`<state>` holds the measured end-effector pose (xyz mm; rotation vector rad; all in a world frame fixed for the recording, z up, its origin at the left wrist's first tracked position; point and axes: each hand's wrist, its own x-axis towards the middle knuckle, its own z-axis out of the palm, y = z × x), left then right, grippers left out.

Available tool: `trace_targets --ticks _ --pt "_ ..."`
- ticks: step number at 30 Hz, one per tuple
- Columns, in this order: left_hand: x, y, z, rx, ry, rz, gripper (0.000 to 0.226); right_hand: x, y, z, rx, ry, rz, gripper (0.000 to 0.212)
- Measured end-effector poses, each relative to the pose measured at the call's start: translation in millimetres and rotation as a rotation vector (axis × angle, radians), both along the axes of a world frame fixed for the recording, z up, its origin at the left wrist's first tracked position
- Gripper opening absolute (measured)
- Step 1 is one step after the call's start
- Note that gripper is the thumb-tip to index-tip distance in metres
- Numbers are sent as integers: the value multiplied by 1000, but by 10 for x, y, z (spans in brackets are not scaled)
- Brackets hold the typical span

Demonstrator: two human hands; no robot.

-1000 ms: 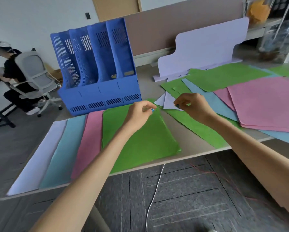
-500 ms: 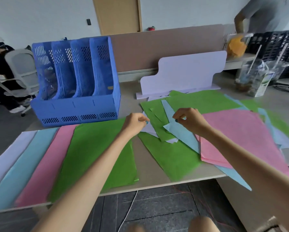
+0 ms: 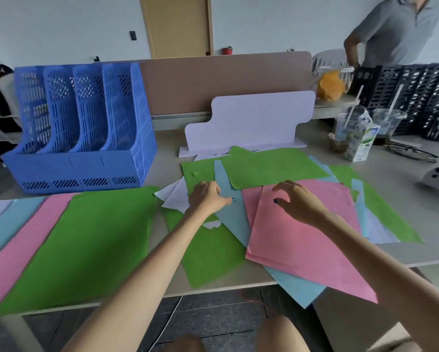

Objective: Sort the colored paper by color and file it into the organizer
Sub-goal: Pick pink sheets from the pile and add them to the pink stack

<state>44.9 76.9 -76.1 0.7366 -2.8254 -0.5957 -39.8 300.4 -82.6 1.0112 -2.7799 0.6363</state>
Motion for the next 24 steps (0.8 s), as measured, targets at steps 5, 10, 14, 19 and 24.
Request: trace_targets --ticks 5,10,14,19,24 --pt "-99 317 18 141 204 57 13 -92 358 -66 37 13 -43 30" --pt "-227 649 21 611 214 165 18 -83 447 -254 2 -75 61 49" --pt "-299 713 31 855 252 266 45 -118 498 -307 -20 -124 95 53" --pt "-216 883 -42 890 127 187 67 -120 496 -326 -51 -123 102 50" --pt "-158 984 -24 691 140 51 34 -139 559 -236 -195 -159 64 39"
